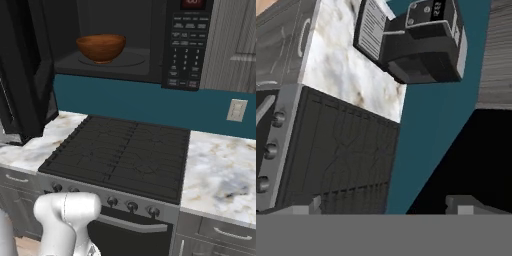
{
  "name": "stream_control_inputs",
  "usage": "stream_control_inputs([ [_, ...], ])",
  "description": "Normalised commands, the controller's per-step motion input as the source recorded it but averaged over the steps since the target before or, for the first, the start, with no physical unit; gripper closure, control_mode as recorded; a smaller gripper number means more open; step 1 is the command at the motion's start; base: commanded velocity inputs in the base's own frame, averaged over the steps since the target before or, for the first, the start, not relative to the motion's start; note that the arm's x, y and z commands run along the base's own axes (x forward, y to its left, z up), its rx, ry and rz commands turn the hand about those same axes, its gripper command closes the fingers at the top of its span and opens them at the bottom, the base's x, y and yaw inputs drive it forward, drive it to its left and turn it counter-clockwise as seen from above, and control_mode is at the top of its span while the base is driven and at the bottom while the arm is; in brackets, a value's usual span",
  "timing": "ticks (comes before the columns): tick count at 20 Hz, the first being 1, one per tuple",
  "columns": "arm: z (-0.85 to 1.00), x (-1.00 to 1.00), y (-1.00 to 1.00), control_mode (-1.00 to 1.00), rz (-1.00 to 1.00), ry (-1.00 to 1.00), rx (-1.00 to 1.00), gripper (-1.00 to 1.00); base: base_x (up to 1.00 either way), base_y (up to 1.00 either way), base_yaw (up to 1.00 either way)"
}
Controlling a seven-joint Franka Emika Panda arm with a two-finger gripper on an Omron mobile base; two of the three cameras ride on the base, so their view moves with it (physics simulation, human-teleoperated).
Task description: Pick the bell pepper from the sink and place it in the bowl. Then pick the bowl and place it in the microwave. Then close the microwave door and press the start button.
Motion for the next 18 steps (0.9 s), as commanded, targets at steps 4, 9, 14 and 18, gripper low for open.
stream_control_inputs([
  [4,0.22,0.57,-1.0,-1.0,-0.11,-0.04,0.03,-1.0,0.0,0.0,0.0],
  [9,0.12,0.6,-1.0,-1.0,-0.17,-0.05,0.0,-1.0,0.0,0.0,0.0],
  [14,0.1,0.74,-1.0,-1.0,-0.22,-0.02,0.0,-1.0,0.0,0.0,0.0],
  [18,0.21,0.82,-1.0,-1.0,-0.23,0.0,0.0,-1.0,0.0,0.0,0.0],
])
